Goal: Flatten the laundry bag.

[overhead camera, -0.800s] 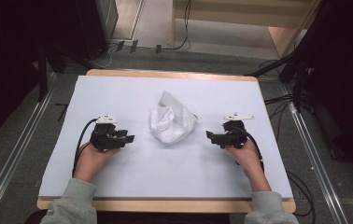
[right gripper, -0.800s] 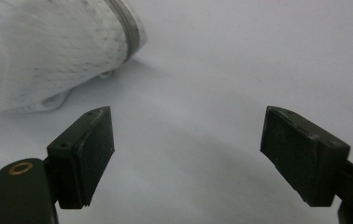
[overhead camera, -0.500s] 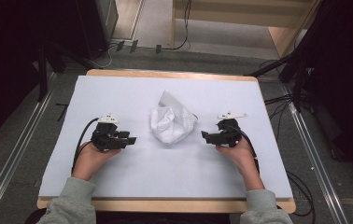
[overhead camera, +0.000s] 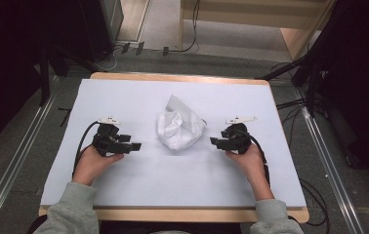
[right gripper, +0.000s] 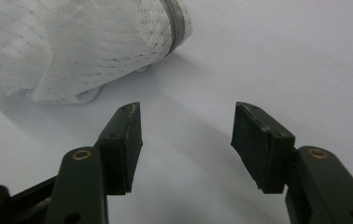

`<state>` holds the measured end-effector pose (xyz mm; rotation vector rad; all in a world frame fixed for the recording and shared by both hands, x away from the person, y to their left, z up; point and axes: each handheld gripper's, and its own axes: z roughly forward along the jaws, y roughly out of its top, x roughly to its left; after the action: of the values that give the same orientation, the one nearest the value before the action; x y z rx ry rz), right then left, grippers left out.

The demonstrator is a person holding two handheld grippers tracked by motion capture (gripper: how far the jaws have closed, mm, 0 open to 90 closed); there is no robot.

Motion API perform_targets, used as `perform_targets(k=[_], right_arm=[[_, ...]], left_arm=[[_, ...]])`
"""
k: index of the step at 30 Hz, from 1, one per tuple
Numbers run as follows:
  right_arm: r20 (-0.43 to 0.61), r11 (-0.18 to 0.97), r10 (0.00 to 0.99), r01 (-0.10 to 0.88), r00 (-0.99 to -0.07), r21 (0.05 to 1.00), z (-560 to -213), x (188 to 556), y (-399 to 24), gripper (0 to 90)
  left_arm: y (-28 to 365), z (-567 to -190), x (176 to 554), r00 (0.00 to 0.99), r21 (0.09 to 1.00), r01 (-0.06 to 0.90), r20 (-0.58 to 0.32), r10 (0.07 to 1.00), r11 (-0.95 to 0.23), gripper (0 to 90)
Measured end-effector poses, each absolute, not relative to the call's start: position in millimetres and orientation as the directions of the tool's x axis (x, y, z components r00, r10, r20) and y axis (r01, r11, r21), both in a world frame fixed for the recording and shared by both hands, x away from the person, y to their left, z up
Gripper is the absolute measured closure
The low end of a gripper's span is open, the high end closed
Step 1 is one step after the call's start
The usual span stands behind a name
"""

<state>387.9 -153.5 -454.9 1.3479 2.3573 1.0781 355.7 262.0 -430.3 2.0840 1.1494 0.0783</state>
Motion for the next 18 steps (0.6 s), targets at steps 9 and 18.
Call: perform_targets(k=[9,18], right_arm=[[0.185,0.275,0.809,0.636,-0.558,0.721,-448.7,388.7,-148.7,58.5],[0.208,0.250,0.803,0.632,-0.559,0.733,-444.5,387.0,-150.7,61.9]], left_arm=[[265.1,-423.1,356.7,0.586,0.628,0.715,-0.298,0.753,-0.308,36.1],[257.4,-421.0,357.0,0.617,0.632,0.700,-0.298,0.729,-0.334,36.8]])
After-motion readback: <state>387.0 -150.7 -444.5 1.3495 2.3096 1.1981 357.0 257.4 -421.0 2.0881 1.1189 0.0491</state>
